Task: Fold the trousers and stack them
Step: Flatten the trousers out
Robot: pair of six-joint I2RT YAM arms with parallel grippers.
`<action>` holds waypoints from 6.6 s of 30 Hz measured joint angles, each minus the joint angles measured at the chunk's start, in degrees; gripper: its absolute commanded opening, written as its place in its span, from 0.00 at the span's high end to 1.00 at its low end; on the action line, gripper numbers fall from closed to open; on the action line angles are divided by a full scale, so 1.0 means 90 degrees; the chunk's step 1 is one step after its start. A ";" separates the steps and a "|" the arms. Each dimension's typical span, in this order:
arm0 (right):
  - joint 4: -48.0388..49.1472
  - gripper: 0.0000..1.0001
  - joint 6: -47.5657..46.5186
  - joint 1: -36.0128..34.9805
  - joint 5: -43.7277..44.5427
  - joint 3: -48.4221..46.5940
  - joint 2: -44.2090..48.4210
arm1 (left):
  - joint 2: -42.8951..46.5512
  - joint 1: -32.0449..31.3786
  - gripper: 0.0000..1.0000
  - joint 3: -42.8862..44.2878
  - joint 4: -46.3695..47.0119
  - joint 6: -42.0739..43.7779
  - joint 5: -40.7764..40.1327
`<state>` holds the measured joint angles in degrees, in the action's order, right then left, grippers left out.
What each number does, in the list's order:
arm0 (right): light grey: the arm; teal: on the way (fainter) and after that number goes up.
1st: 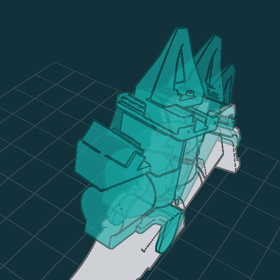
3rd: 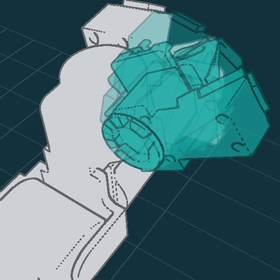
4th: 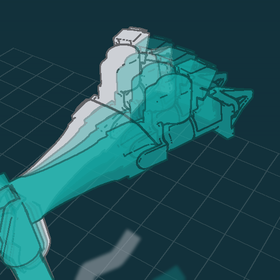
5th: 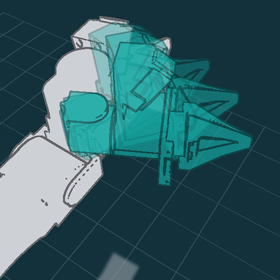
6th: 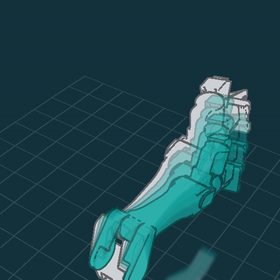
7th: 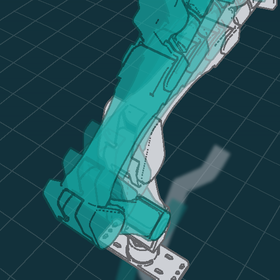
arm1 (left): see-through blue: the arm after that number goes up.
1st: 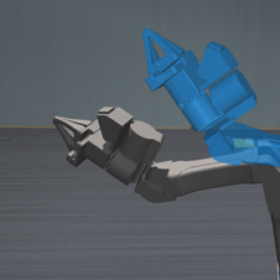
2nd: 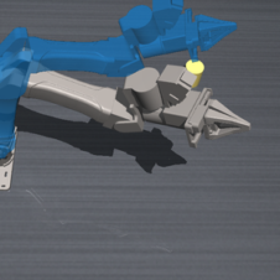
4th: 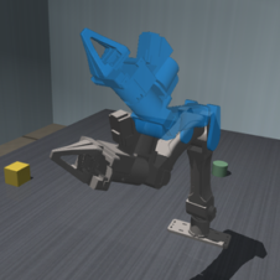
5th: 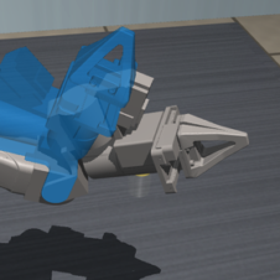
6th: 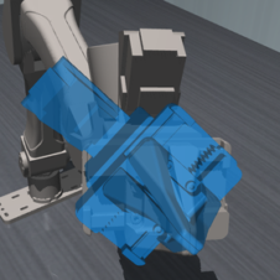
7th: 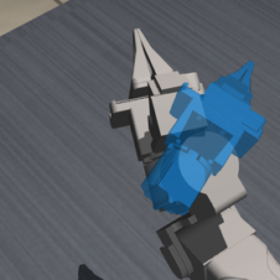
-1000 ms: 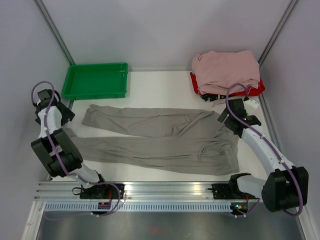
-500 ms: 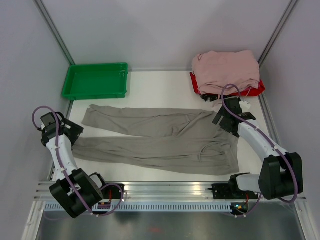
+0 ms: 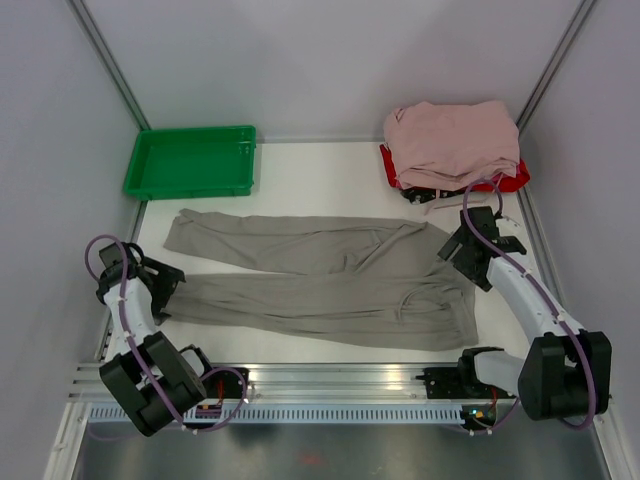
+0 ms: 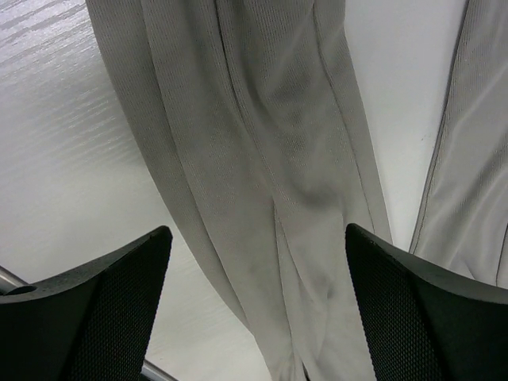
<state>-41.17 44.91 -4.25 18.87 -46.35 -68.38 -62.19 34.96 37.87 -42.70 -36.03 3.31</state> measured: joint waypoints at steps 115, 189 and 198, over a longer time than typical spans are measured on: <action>0.0665 0.12 -0.1275 0.3082 -0.1115 -0.0685 -0.0988 | -0.2514 0.0899 0.49 0.1056 0.1287 -0.0600 0.0022; 0.0826 0.12 -0.0964 0.2941 -0.1258 -0.0928 -0.1341 | -0.2926 0.1081 0.98 0.0886 0.1967 -0.0736 -0.0019; 0.0877 0.12 -0.0962 0.2941 -0.1258 -0.0928 -0.1362 | -0.2528 0.1078 0.93 0.1605 0.1326 -0.0512 0.0022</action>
<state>-33.28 36.25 22.22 7.55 -54.70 -80.64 -84.95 44.66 52.31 -30.76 -40.64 3.51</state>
